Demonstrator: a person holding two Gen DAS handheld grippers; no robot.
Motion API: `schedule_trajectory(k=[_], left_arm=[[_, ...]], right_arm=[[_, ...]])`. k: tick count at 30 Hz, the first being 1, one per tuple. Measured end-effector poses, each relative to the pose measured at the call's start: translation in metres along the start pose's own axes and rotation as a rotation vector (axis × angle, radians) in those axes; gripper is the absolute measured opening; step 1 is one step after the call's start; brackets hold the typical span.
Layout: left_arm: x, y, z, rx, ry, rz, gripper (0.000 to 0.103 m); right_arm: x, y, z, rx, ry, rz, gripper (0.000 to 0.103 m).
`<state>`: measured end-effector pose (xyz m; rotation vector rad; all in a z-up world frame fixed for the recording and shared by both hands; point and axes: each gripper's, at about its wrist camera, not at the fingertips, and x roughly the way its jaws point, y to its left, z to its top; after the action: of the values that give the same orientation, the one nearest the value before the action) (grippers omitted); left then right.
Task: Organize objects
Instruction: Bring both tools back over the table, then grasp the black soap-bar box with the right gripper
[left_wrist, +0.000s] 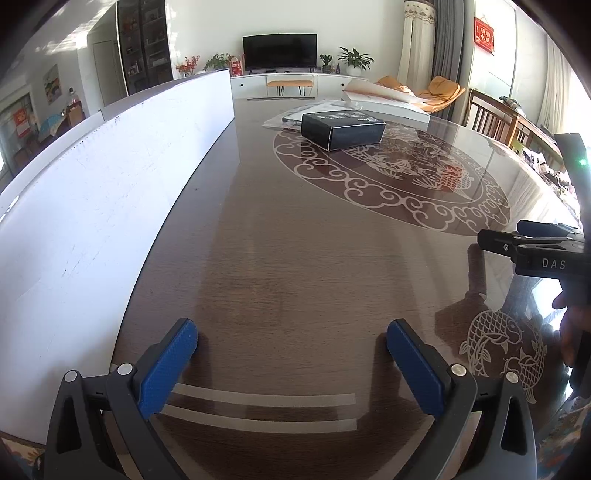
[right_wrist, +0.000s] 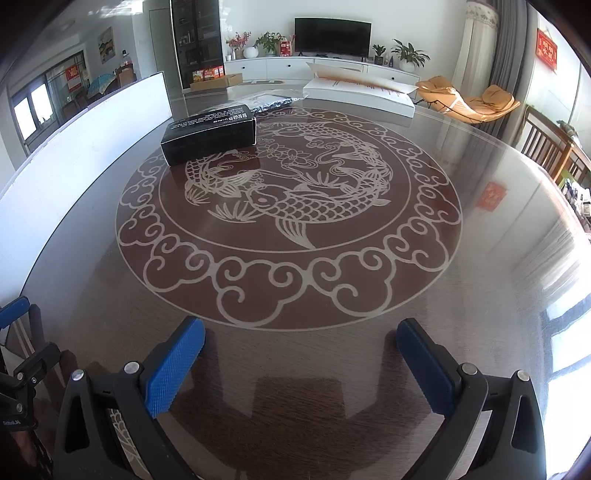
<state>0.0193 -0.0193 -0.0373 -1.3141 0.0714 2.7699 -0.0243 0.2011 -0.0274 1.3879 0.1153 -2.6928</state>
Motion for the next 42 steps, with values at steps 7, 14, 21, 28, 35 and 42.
schedule_trajectory(k=[7,14,21,28,35,42], left_arm=[[0.001,0.0,0.001,0.012,-0.002,-0.008,0.103],[0.003,0.001,0.003,0.008,-0.006,-0.005,0.103],[0.002,0.001,0.003,0.007,-0.008,-0.005,0.103],[0.003,0.002,0.005,0.006,-0.002,-0.004,0.103],[0.003,0.002,0.006,0.006,-0.002,-0.005,0.103],[0.005,0.003,0.006,0.006,-0.006,-0.006,0.103]], right_arm=[[0.001,0.0,0.002,0.002,0.015,0.001,0.103],[0.016,0.016,0.064,0.1,0.096,0.112,0.103],[0.074,0.02,0.149,0.532,0.132,0.262,0.103],[0.123,0.05,0.194,0.675,0.169,0.18,0.103],[0.145,0.111,0.207,0.275,0.227,-0.046,0.082],[0.123,0.105,0.17,0.123,0.111,-0.073,0.059]])
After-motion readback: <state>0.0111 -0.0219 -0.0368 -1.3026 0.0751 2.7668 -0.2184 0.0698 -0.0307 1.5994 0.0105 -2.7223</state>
